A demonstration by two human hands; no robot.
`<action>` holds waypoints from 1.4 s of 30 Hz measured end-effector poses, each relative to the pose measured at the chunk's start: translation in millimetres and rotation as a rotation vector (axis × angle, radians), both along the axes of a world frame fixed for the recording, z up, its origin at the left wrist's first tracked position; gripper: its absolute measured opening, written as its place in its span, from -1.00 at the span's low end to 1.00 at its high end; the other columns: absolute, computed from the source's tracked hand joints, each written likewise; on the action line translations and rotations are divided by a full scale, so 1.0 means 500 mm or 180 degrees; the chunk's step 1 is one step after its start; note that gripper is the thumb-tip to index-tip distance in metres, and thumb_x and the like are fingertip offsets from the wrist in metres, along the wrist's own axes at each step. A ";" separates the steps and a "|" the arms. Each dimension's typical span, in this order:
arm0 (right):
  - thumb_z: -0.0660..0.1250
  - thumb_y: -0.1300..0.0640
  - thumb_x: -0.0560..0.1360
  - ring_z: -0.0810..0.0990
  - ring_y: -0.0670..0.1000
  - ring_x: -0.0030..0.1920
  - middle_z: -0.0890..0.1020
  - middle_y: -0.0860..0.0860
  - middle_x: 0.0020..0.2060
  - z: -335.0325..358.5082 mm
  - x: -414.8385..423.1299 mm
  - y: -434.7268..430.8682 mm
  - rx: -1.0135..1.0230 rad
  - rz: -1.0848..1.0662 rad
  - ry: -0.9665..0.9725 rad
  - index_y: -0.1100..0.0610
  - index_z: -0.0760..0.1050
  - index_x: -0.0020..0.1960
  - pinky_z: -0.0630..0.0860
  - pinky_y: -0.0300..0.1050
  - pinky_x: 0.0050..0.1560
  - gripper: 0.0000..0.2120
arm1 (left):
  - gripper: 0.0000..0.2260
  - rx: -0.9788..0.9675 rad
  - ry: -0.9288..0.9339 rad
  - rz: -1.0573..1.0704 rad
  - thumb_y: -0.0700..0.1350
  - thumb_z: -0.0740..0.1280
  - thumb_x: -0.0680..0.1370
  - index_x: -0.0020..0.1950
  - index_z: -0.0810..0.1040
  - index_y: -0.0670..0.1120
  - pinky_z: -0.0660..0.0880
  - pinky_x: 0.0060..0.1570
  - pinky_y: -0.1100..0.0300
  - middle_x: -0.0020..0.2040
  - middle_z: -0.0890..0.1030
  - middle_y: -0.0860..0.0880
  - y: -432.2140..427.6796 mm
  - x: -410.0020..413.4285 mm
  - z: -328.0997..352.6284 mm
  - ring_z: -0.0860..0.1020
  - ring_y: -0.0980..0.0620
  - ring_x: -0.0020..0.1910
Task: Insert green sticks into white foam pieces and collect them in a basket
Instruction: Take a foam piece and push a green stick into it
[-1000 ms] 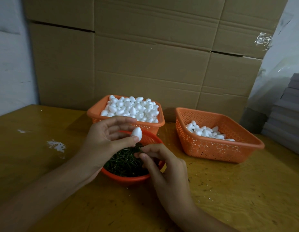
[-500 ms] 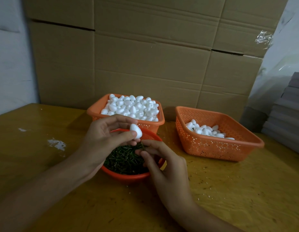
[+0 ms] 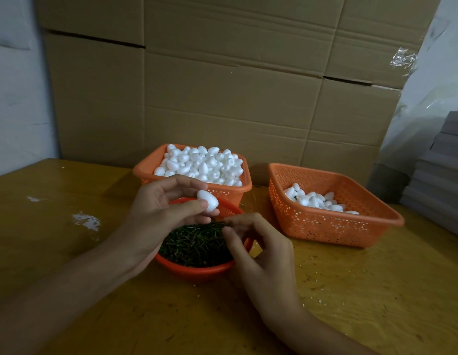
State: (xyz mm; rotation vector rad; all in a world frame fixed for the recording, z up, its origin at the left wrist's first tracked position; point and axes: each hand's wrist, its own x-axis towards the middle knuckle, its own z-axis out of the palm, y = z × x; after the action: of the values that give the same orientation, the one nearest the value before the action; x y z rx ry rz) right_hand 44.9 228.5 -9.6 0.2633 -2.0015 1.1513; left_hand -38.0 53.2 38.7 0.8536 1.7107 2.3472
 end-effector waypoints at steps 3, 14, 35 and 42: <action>0.48 0.21 0.60 0.72 -0.04 -0.07 0.73 -0.15 -0.12 -0.002 -0.002 0.001 -0.0205 0.0100 0.0021 0.02 0.64 0.04 0.57 -0.28 -0.07 -0.90 | -0.75 -0.0039 -0.0051 -0.0055 -0.27 0.49 0.46 0.14 0.64 -0.23 0.69 -0.09 0.15 0.03 0.73 -0.25 -0.001 0.001 0.001 0.75 -0.26 0.03; 0.30 0.18 0.71 0.74 0.04 0.01 0.75 -0.08 0.05 -0.004 -0.006 0.000 -0.0445 0.0430 -0.0005 -0.02 0.60 0.19 0.62 -0.11 0.06 -0.84 | -0.85 -0.0229 -0.0104 -0.0109 -0.39 0.45 0.51 -0.03 0.72 -0.17 0.69 -0.06 0.16 0.06 0.74 -0.19 -0.005 -0.002 -0.004 0.74 -0.15 0.10; 0.42 0.16 0.63 0.70 0.08 -0.19 0.74 -0.04 -0.15 -0.001 0.001 0.000 -0.0512 0.0228 -0.0030 0.05 0.65 -0.01 0.64 0.14 -0.13 -0.94 | -0.75 -0.0799 0.0454 -0.0210 -0.23 0.59 0.36 0.02 0.77 -0.12 0.67 -0.02 0.21 0.03 0.77 -0.13 -0.009 0.001 0.000 0.76 -0.11 0.02; 0.45 0.16 0.61 0.74 0.05 -0.16 0.75 -0.07 -0.14 0.000 0.001 0.005 -0.0475 0.0264 -0.0113 0.06 0.67 -0.03 0.67 0.13 -0.10 -0.95 | -0.74 -0.0836 0.0515 -0.0238 -0.28 0.58 0.37 0.03 0.77 -0.09 0.67 0.05 0.20 0.06 0.77 -0.10 -0.011 -0.007 -0.005 0.75 -0.09 0.07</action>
State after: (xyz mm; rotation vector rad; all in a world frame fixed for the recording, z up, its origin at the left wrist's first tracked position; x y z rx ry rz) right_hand 45.3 230.8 -9.4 0.2529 -1.9391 1.3594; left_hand -41.7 47.8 36.3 1.0606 1.9552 1.9955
